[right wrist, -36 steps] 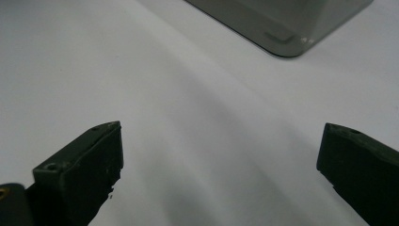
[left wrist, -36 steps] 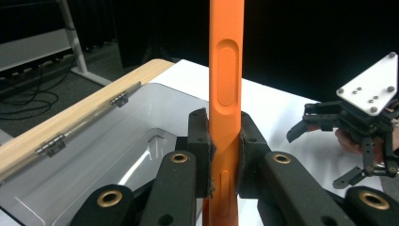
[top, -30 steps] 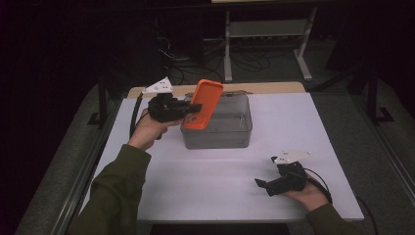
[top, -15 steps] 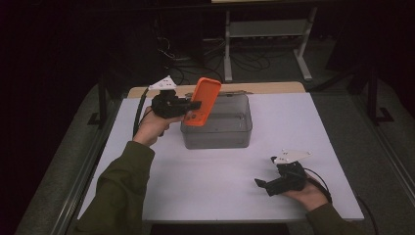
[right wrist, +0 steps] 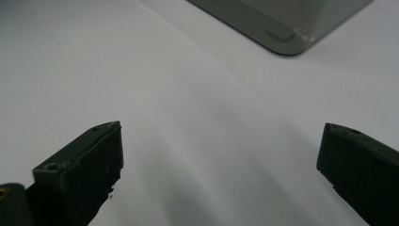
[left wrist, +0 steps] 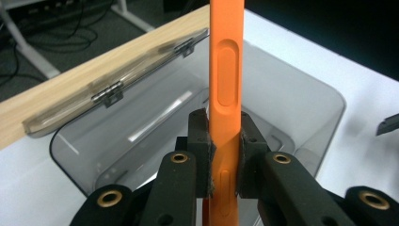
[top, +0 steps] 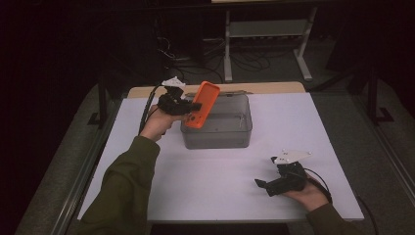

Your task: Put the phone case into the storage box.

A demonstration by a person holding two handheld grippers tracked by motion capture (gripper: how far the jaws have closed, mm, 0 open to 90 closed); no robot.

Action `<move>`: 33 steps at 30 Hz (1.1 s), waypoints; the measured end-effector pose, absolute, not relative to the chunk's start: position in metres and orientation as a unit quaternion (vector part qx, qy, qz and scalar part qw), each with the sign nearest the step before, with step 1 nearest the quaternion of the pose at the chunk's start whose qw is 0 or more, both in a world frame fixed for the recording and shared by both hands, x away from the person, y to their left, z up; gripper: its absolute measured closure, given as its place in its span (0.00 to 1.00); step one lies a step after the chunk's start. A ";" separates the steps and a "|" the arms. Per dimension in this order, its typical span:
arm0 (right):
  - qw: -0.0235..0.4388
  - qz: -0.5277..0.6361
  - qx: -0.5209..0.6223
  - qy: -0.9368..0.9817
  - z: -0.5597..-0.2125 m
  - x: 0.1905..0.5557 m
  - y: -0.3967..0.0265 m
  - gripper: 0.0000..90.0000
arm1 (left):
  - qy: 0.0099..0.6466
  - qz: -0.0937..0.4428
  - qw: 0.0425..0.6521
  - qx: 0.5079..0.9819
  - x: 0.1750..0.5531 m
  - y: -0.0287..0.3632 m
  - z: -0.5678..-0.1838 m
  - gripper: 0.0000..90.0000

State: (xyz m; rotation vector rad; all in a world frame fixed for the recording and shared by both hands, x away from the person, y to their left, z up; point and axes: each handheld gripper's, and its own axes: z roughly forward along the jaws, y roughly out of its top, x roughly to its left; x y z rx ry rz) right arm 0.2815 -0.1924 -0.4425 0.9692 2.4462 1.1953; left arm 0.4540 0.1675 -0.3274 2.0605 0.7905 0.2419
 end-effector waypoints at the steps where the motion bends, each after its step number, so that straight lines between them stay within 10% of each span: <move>1: 0.125 0.410 0.333 0.840 -0.442 0.281 -0.192 0.01 | 0.322 0.098 0.438 0.834 0.456 0.167 -0.327 0.88; 33: 0.125 0.413 0.330 0.840 -0.442 0.280 -0.192 0.01 | 0.411 0.039 0.254 0.874 0.487 0.137 -0.349 0.88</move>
